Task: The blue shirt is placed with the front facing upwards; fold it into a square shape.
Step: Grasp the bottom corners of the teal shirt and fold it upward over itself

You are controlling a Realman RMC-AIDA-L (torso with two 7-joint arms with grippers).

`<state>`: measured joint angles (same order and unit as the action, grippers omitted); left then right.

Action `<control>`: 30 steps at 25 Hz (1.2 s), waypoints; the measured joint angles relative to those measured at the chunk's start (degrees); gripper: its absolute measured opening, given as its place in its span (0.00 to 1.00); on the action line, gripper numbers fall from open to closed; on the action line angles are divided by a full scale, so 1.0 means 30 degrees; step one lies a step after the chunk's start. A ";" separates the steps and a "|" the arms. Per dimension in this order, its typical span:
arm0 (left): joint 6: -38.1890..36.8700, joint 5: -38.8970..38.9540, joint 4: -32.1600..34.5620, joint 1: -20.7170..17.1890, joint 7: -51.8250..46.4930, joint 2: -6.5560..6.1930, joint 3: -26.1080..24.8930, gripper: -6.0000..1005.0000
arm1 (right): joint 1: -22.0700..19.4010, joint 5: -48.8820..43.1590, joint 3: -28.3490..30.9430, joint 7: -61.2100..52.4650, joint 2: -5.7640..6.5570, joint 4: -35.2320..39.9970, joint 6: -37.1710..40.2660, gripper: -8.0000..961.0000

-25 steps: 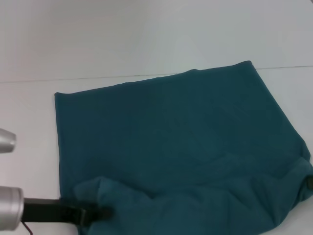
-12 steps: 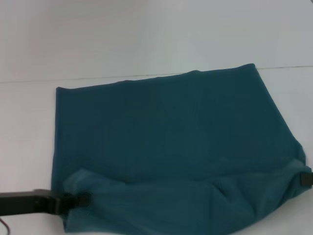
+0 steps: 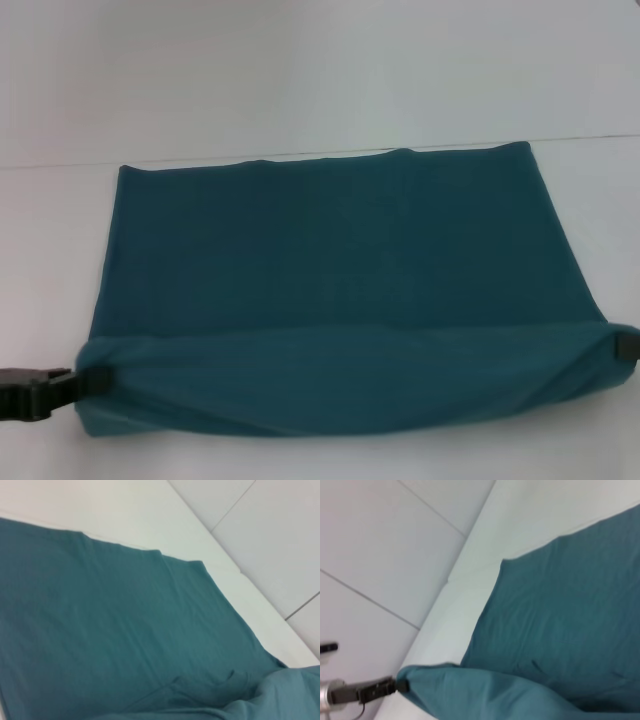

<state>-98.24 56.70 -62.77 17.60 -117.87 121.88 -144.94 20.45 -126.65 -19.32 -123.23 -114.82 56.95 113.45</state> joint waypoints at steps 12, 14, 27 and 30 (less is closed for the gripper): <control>-0.0981 0.0022 0.0223 0.0085 0.1089 -0.0271 -0.1847 0.04 | -0.0018 0.0262 0.1193 0.0593 0.0156 -0.1557 -0.0117 0.05; -0.1009 0.0030 0.0235 0.0128 0.1204 -0.0281 -0.1937 0.04 | 0.0002 0.0271 0.1245 0.0661 0.0157 -0.1750 -0.0099 0.05; -0.1299 0.0720 0.0213 0.0091 0.1640 -0.0400 -0.2558 0.04 | -0.0055 0.1428 0.1251 0.0611 0.0040 -0.1847 0.0025 0.05; -0.1588 0.0821 0.0173 -0.0032 0.1831 -0.0425 -0.3172 0.04 | -0.0033 0.1443 0.0823 0.0623 -0.0050 -0.1847 0.0032 0.05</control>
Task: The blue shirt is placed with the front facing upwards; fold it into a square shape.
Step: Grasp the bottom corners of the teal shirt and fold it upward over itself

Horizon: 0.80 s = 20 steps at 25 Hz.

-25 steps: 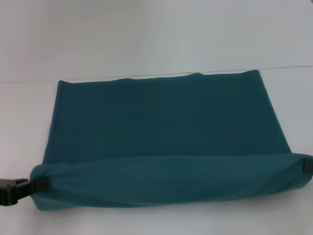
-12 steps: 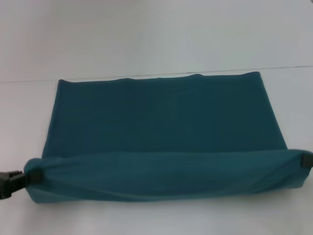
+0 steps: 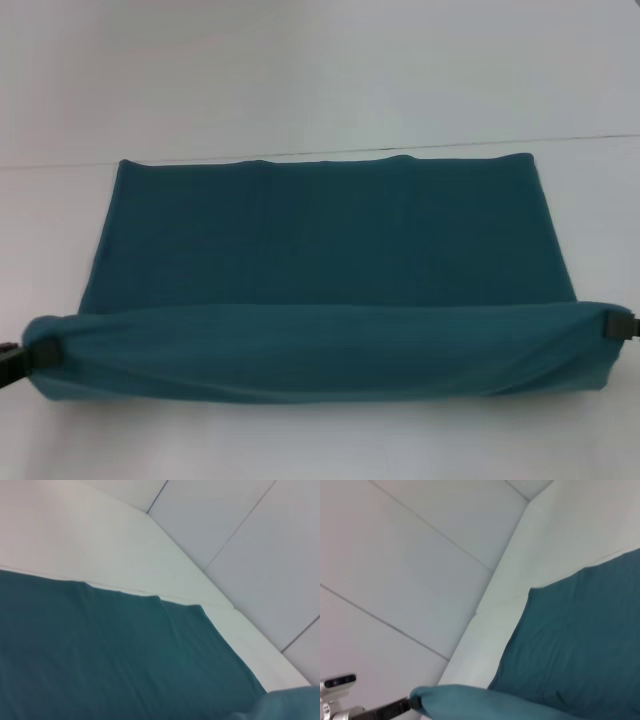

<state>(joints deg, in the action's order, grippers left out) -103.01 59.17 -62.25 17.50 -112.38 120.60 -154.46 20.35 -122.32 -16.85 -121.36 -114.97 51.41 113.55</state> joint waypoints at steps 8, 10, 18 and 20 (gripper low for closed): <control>-0.1064 0.0015 -0.0433 -0.0597 0.0340 -0.0042 -0.1243 0.04 | 0.0325 0.0028 -0.0792 -0.0018 -0.0418 0.0051 0.0003 0.05; -0.1203 0.0021 -0.0566 -0.0688 0.0388 -0.0002 -0.1331 0.04 | 0.0238 0.0079 -0.0796 -0.0098 -0.0508 0.0143 0.0004 0.05; -0.2536 0.0449 -0.1658 -0.1360 0.0832 0.0527 -0.1892 0.04 | -0.0163 0.0539 -0.0670 -0.0430 -0.0446 0.0196 0.0030 0.05; -0.2729 0.0681 -0.1687 -0.1537 0.1028 0.0598 -0.1893 0.04 | -0.0162 0.0543 -0.0634 -0.0534 -0.0350 0.0198 0.0028 0.05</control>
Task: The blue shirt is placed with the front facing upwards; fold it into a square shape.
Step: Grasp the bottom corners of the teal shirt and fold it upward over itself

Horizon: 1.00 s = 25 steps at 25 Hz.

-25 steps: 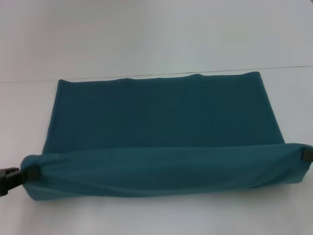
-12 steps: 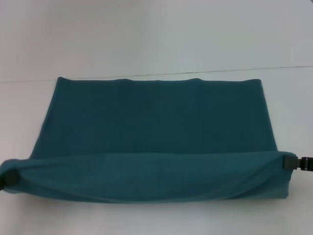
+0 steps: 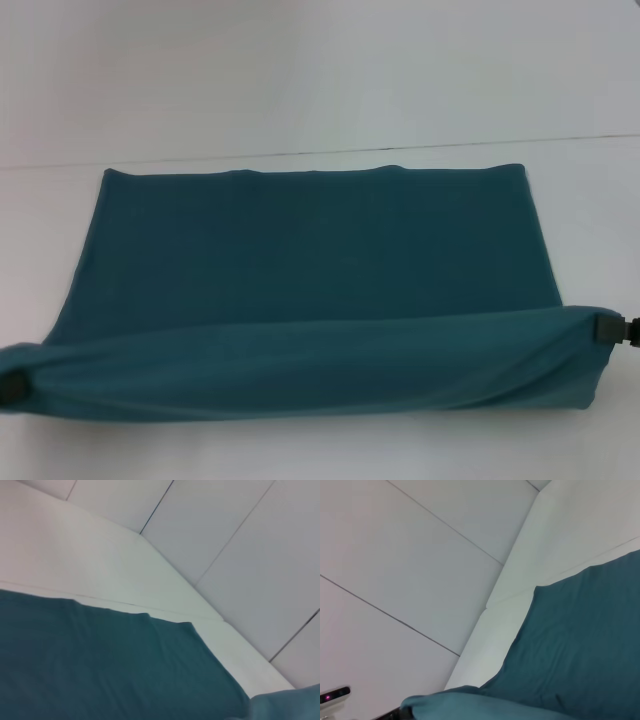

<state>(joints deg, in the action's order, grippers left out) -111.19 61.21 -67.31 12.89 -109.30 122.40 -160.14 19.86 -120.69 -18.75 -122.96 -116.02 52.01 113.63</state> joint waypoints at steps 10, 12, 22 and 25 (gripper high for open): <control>-0.0790 0.0808 -0.0058 -0.1028 0.0630 0.0278 -0.0170 0.04 | 0.0229 0.0009 0.0040 -0.0286 0.0478 0.0038 -0.0107 0.05; -0.0918 0.0814 -0.0063 -0.1137 0.0660 0.0331 -0.0185 0.04 | 0.0244 0.0009 0.0050 -0.0302 0.0555 0.0038 -0.0121 0.06; -0.1318 0.0838 0.0161 -0.1526 0.1188 0.0509 0.0051 0.04 | 0.0298 0.0008 0.0286 -0.0542 0.0839 0.0047 -0.0210 0.06; -0.1314 0.0798 0.0233 -0.1587 0.1260 0.0529 0.0058 0.04 | 0.0352 0.0008 0.0299 -0.0555 0.0971 0.0061 -0.0270 0.06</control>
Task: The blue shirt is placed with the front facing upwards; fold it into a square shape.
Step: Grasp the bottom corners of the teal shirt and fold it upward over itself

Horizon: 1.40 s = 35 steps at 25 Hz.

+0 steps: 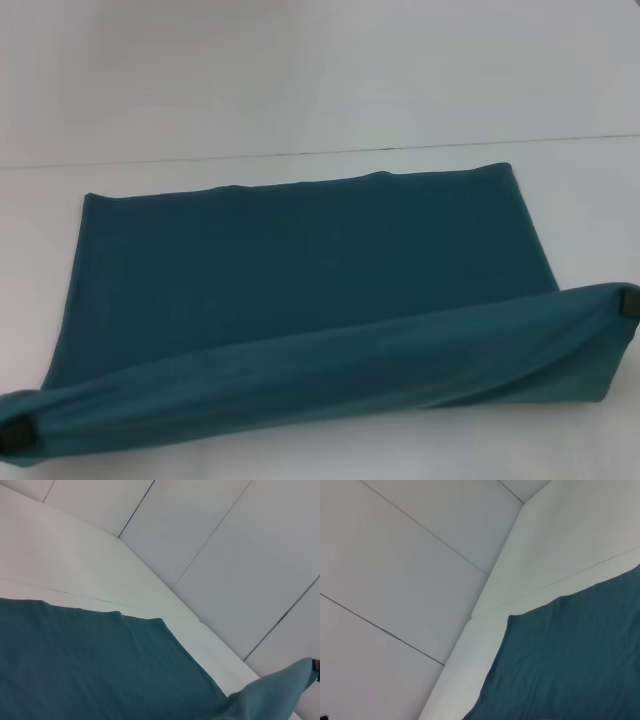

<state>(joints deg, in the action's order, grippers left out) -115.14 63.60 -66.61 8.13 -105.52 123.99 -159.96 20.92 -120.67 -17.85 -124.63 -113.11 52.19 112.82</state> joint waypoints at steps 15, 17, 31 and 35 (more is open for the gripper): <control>0.3050 -0.0799 0.2528 0.3435 0.0097 -0.0867 0.0120 0.04 | 0.1399 0.0037 0.0464 -0.0521 0.0641 -0.0162 -0.2021 0.06; 0.3712 -0.0977 0.2829 0.3913 0.0126 -0.0981 0.0449 0.04 | 0.1566 0.0121 0.0531 -0.0573 0.0662 -0.0213 -0.2493 0.06; 1.0223 -0.1993 0.6003 0.7713 -0.0503 -0.2396 0.3711 0.04 | 0.3101 0.0262 0.0457 -0.1164 0.0673 -0.0987 -0.5483 0.06; 1.1575 -0.2013 0.6901 0.8567 -0.0421 -0.2792 0.4520 0.04 | 0.3750 0.0219 0.0270 -0.1339 0.0672 -0.0992 -0.6231 0.06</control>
<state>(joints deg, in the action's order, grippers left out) -80.41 57.56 -45.91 33.83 -106.78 115.61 -146.40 32.17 -120.01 -17.04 -128.64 -111.09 49.21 94.13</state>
